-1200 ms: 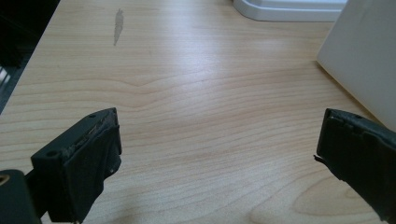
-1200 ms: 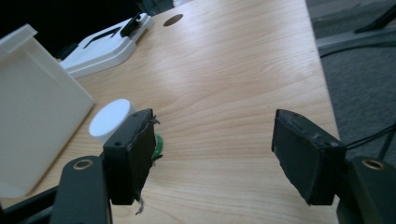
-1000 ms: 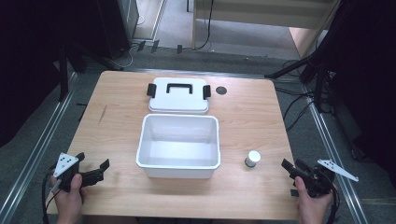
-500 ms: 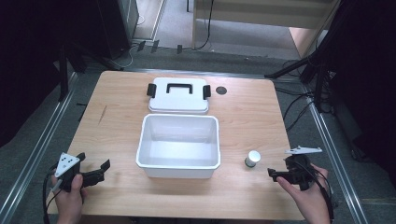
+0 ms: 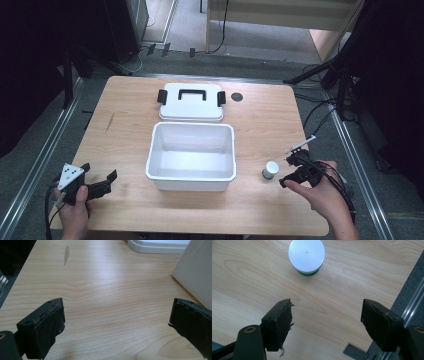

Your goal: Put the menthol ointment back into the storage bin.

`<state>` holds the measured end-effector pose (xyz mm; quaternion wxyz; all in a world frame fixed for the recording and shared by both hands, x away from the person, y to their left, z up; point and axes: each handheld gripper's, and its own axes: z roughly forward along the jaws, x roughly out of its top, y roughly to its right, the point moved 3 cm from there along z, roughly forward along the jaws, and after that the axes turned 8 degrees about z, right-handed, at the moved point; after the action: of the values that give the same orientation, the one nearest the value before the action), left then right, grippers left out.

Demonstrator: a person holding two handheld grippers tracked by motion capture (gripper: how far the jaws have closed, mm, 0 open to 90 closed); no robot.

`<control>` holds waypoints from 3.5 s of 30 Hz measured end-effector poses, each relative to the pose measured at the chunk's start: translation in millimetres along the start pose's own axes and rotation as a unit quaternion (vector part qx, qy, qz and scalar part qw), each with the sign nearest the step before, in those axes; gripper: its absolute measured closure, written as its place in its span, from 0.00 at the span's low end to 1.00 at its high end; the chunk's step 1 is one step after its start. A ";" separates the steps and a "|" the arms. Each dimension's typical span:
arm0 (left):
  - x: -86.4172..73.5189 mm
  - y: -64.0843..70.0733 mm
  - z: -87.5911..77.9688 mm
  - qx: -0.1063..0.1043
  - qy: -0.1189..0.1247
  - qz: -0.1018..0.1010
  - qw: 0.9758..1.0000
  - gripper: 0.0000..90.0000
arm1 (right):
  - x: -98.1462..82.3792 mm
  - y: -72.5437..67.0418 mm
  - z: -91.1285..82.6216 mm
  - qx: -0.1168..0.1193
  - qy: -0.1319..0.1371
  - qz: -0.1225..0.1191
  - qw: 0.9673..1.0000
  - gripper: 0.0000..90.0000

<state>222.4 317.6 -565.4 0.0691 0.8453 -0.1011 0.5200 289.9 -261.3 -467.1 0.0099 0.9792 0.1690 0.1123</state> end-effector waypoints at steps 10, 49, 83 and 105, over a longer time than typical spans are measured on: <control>0.3 2.0 0.5 0.010 -0.004 0.012 1.000 0.01 | 15.5 -5.1 -13.4 -0.001 -0.031 -0.003 1.000 0.27; -0.2 3.8 -0.9 0.008 -0.001 0.015 1.000 0.01 | 58.0 -24.9 54.5 0.016 -0.084 0.046 0.995 0.49; -0.2 5.4 0.3 0.006 -0.007 0.020 1.000 0.01 | 73.7 -36.8 -13.0 0.044 -0.047 0.011 0.998 0.57; -0.2 4.6 0.6 0.005 -0.009 0.021 1.000 0.01 | 100.0 -63.9 -51.7 0.055 -0.044 -0.027 0.997 0.57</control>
<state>221.7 313.1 -565.8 0.0533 0.8481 -0.1172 0.5140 349.1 -168.7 -398.7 -0.0332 0.9774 0.2003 0.0592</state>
